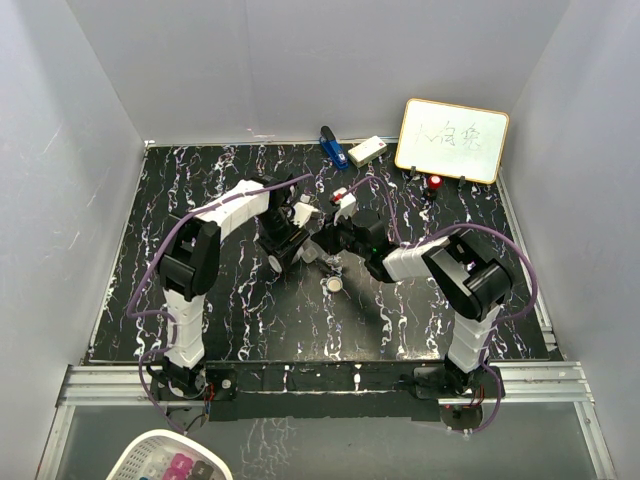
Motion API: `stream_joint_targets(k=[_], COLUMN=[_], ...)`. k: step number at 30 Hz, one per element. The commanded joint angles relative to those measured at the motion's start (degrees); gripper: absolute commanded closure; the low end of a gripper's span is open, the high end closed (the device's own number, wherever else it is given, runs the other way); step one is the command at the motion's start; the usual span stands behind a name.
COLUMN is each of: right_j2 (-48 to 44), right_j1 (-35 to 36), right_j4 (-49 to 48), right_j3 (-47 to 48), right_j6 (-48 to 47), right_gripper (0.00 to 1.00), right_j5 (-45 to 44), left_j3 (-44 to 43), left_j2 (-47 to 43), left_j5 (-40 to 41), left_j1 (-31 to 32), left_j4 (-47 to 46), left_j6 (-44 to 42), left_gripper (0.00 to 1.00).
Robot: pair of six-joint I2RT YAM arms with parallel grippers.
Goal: Sort the pills into containers
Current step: Pour the pill into the pill container.
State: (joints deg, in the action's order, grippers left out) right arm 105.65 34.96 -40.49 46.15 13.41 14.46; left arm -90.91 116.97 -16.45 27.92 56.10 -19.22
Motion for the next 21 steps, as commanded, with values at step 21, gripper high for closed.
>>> stream_joint_targets(k=[21], right_j2=[-3.62], right_j1=[2.37], right_j4=[-2.92], right_j3=[-0.10], right_j6=[-3.30], right_gripper=[1.00], right_j5=[-1.72], left_j3=[-7.27], left_j2=[2.69], left_j5=[2.74], left_j1=[0.38], left_j4=[7.71], left_j6=[5.42], left_gripper=[1.00])
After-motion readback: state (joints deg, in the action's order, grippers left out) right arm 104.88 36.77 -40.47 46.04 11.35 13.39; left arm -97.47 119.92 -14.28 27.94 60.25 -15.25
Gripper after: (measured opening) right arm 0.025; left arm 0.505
